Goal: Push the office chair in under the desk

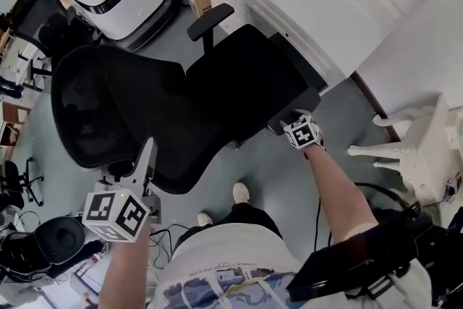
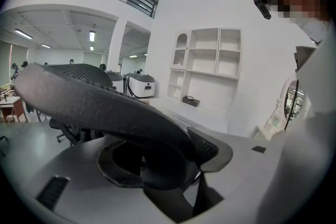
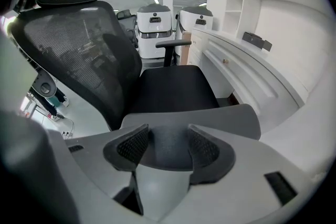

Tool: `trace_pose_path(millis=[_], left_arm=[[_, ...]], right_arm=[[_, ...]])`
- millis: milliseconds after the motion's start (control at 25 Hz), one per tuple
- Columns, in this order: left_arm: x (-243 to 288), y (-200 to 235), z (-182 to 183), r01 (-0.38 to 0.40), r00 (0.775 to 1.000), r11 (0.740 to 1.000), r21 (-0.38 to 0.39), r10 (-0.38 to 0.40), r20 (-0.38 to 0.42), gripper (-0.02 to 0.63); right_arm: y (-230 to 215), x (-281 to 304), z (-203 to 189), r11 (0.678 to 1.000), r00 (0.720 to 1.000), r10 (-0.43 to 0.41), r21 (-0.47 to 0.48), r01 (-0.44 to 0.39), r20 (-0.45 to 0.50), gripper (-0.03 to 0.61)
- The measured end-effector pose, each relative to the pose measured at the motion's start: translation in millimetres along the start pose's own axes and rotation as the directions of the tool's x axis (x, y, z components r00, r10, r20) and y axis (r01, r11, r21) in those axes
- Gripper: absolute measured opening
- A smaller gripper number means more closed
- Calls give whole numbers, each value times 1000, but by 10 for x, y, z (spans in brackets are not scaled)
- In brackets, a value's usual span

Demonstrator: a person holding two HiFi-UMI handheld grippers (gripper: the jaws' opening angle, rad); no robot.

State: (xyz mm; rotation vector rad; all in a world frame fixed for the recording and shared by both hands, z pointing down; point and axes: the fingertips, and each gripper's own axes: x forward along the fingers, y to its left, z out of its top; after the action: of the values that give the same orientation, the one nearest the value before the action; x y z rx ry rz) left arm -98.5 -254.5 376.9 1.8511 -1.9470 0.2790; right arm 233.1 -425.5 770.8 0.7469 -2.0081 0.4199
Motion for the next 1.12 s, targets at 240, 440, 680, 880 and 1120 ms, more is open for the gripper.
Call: trace_pose_path(millis=[240, 440, 680, 880, 1120], left_arm=[[183, -89, 114, 16, 1000, 1000, 7, -16, 1, 268], [332, -187, 177, 33, 999, 999, 8, -33, -4, 268], [526, -297, 249, 49, 999, 999, 22, -49, -12, 270], [631, -378, 310, 58, 998, 998, 29, -58, -15, 270], [746, -522, 351, 81, 997, 996, 43, -80, -16, 273]], right_arm=[[-226, 42, 65, 1000, 1000, -14, 4, 14, 13, 252], [-419, 53, 101, 1000, 1000, -19, 5, 19, 22, 252], [-624, 61, 126, 1000, 1000, -25, 14, 24, 13, 252], [-767, 70, 155, 1000, 1000, -9, 14, 9, 24, 252], [-969, 83, 159, 1000, 1000, -19, 9, 19, 19, 250]])
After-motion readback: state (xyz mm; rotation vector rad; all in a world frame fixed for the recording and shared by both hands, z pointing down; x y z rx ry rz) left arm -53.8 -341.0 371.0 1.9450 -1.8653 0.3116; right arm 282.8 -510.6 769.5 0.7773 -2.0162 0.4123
